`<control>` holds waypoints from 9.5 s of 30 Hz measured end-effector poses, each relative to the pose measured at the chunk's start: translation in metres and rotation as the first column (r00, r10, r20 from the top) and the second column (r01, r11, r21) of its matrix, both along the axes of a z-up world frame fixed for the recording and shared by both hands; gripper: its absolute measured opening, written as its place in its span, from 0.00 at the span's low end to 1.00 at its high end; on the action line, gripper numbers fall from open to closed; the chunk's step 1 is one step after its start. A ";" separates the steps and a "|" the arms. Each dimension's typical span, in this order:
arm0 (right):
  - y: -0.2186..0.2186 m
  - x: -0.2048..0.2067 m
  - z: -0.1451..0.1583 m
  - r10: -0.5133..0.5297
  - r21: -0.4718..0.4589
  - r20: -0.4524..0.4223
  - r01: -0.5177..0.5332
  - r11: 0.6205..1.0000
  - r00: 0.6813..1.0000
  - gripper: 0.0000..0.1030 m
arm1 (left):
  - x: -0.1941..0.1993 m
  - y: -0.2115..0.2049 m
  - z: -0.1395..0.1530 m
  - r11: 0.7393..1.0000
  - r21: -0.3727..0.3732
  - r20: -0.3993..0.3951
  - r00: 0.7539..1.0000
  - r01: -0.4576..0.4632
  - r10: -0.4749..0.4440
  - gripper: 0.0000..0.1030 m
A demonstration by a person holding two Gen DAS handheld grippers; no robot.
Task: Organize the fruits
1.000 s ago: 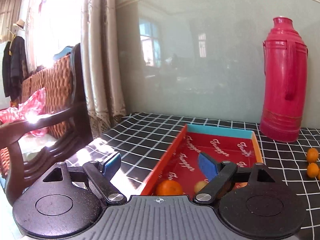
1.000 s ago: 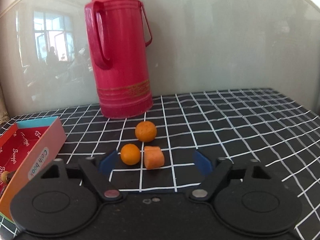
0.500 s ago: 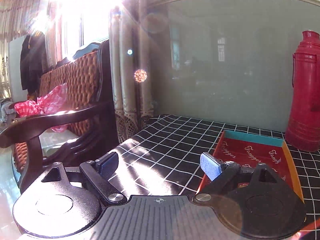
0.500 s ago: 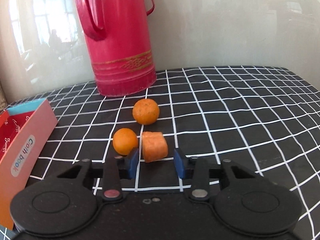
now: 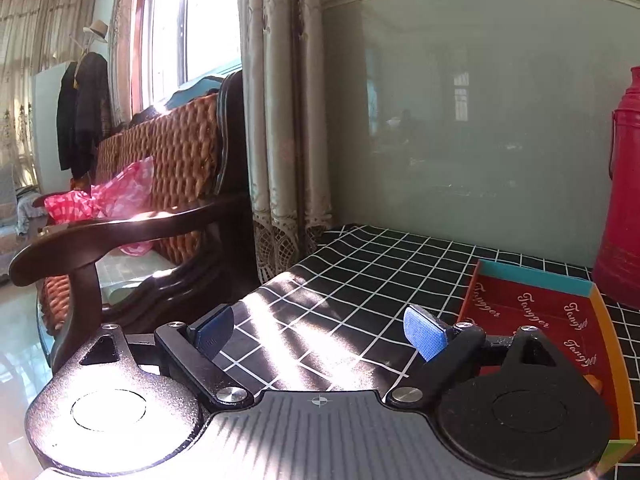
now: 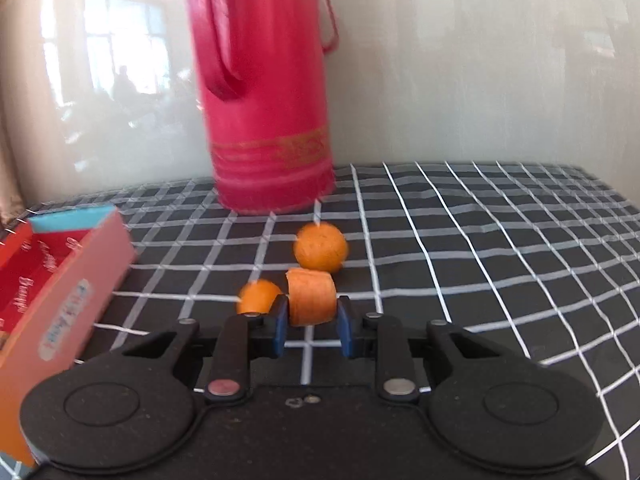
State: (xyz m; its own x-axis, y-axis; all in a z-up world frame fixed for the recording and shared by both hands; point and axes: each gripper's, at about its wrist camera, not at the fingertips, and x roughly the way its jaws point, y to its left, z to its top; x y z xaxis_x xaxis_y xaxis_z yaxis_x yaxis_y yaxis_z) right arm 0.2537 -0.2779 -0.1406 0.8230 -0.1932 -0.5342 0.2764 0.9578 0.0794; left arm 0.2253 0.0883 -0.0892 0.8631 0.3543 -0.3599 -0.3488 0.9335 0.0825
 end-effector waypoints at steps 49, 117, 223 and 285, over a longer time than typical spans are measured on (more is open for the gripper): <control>0.087 -0.019 0.014 0.243 0.042 0.068 -0.247 0.968 0.968 0.19 | -0.006 0.022 -0.002 0.999 0.008 -0.008 0.999 -0.053 0.053 0.92; -0.074 -0.100 0.047 -0.467 -0.123 0.228 0.501 0.857 0.854 0.94 | 0.090 -0.309 -0.075 0.768 -0.082 -0.262 0.730 0.635 -0.631 0.31; 0.034 0.046 0.050 0.209 0.091 0.156 -0.225 0.970 0.965 0.27 | -0.017 0.025 -0.019 0.996 0.027 -0.050 0.995 -0.084 0.086 1.00; 0.124 -0.241 0.133 0.199 -0.027 0.114 -0.197 0.980 0.973 0.94 | -0.206 -0.056 0.075 0.951 -0.009 -0.070 0.949 0.308 -0.308 1.00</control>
